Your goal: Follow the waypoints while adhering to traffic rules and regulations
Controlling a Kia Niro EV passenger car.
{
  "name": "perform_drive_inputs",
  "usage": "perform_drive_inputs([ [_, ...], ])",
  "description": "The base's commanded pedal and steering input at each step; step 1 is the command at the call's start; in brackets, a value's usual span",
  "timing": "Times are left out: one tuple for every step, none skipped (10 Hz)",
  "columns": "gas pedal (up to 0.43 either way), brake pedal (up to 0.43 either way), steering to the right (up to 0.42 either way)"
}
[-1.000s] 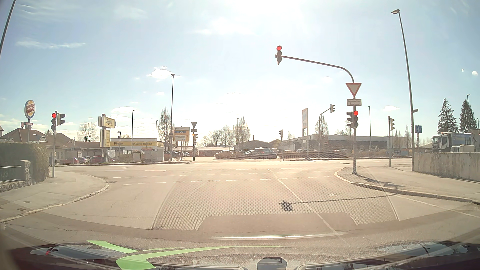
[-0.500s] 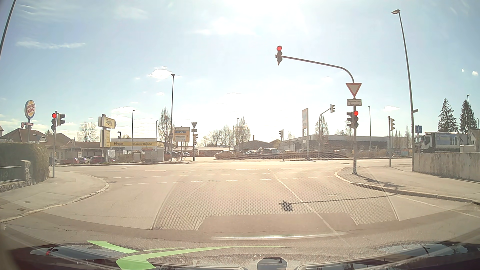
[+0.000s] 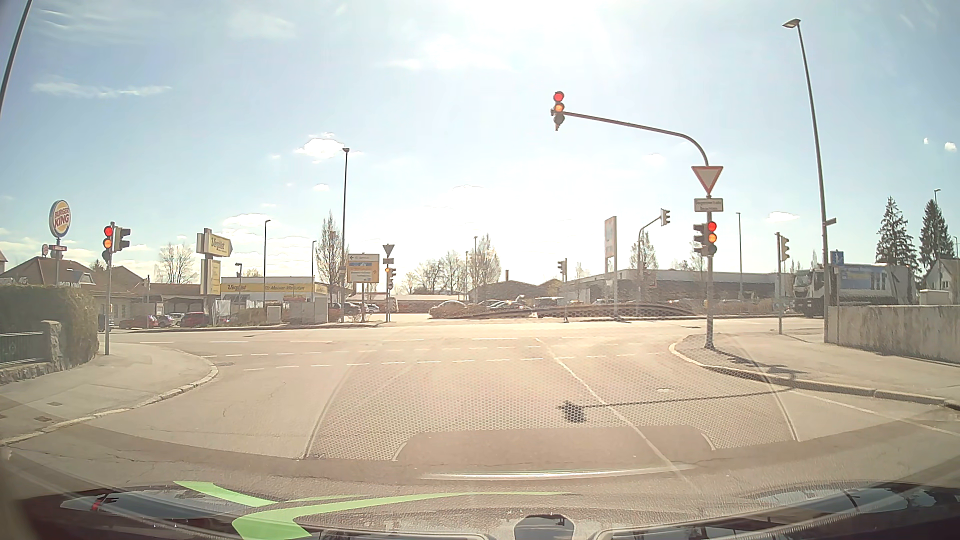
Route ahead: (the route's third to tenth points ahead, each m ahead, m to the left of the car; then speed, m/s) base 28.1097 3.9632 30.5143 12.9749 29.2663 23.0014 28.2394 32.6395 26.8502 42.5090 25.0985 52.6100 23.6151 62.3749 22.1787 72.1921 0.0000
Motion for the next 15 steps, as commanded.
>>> perform_drive_inputs([
  [0.000, 0.341, 0.000],
  [0.000, 0.341, 0.000],
  [0.000, 0.341, 0.000],
  [0.000, 0.341, 0.000],
  [0.000, 0.341, 0.000],
  [0.000, 0.341, 0.000],
  [0.000, 0.341, 0.000],
  [0.000, 0.341, 0.000],
  [0.000, 0.341, 0.000],
  [0.000, 0.341, 0.000],
  [0.000, 0.341, 0.000],
  [0.000, 0.341, 0.000],
  [0.000, 0.341, 0.000],
  [0.000, 0.329, 0.000],
  [0.000, 0.098, 0.000],
])
